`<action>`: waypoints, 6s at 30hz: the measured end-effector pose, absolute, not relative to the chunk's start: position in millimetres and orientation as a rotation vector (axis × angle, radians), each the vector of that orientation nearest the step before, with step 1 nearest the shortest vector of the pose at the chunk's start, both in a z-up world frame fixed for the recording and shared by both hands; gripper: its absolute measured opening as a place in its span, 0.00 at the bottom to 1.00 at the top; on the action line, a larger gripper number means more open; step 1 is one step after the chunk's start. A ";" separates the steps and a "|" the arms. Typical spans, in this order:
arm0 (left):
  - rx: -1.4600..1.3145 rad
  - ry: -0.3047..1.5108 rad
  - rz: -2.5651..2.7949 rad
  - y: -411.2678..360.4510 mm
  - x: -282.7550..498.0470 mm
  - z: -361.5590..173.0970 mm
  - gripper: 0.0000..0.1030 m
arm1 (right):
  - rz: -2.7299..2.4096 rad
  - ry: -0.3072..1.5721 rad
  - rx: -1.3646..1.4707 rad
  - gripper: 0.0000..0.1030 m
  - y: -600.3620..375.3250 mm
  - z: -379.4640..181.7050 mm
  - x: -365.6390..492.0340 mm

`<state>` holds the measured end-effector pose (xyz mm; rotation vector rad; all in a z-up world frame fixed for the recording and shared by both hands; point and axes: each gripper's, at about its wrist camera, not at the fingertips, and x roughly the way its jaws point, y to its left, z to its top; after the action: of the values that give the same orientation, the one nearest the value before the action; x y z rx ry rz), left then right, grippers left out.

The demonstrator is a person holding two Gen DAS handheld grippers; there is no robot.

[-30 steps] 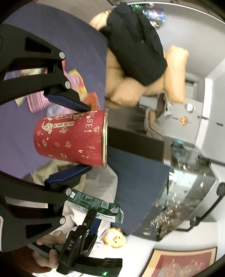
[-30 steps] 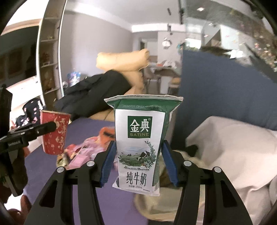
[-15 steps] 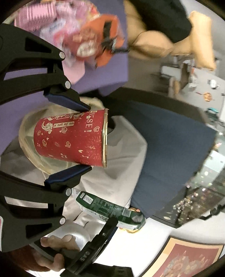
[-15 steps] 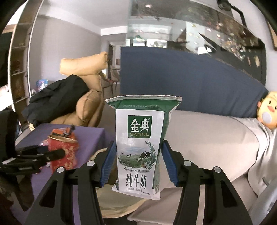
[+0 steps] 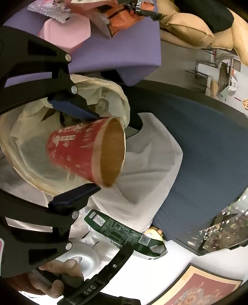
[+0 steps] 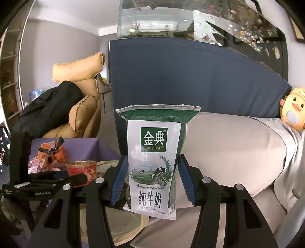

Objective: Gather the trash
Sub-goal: 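Carry the red cup with the left tool into the trash bag while the right tool carries the milk carton, then open the left tool over the bag while the right tool drops the milk carton in, then grasp the red quail-egg snack tube with the right tool, then grasp the long printed snack wrapper with the left tool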

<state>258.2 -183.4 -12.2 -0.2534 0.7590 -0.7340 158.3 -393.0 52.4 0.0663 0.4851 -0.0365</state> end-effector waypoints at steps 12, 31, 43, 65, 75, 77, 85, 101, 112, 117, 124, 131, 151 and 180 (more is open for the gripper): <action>-0.227 0.749 -0.641 -152.1 237.8 -6.5 0.66 | 0.013 0.481 0.110 0.50 -378.7 49.3 170.0; -0.180 0.786 -0.512 -84.7 187.8 -20.7 0.66 | 0.117 0.556 0.159 0.50 -319.6 -32.5 218.5; -0.187 0.826 -0.470 -69.9 182.4 -32.6 0.66 | 0.089 0.711 0.156 0.57 -316.3 -57.7 222.5; -0.383 0.751 0.004 127.8 152.4 -39.0 0.66 | 0.337 0.730 0.014 0.58 -210.1 -4.0 197.3; -0.416 0.758 -0.004 157.9 145.2 -50.9 0.66 | 0.460 0.694 -0.071 0.58 -127.0 8.1 235.6; -0.415 0.766 -0.014 156.5 143.8 -52.5 0.66 | 0.448 0.682 -0.128 0.58 -109.4 6.2 243.2; -0.448 0.787 -0.028 171.4 140.4 -61.5 0.66 | 0.422 0.764 -0.263 0.55 -78.0 -14.1 278.9; -0.486 0.842 -0.090 163.3 140.9 -73.9 0.66 | 0.485 0.762 -0.122 0.21 -108.0 8.8 213.0; -0.435 0.921 -0.079 133.3 162.2 -79.2 0.63 | 0.469 0.781 -0.056 0.21 -135.8 1.1 178.3; -0.405 0.937 -0.039 132.8 171.7 -79.3 0.59 | 0.495 0.784 -0.039 0.21 -139.9 7.1 180.8; -0.386 0.931 -0.057 139.4 166.3 -78.4 0.50 | 0.502 0.840 0.003 0.21 -139.8 -11.7 171.4; -0.385 0.929 -0.111 143.1 153.1 -73.1 0.49 | 0.526 0.900 0.039 0.21 -134.9 -38.3 149.6; -0.445 0.898 -0.034 159.0 157.3 -77.3 0.42 | 0.521 0.876 0.067 0.21 -142.6 -42.6 135.1; -0.341 0.850 -0.192 115.4 118.5 -30.2 0.18 | 0.580 0.902 0.037 0.21 -134.2 -44.7 111.9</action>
<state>118.5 115.4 -30.2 -0.3413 0.8500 -0.1921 111.9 -134.2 -44.7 0.0367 0.9019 0.5801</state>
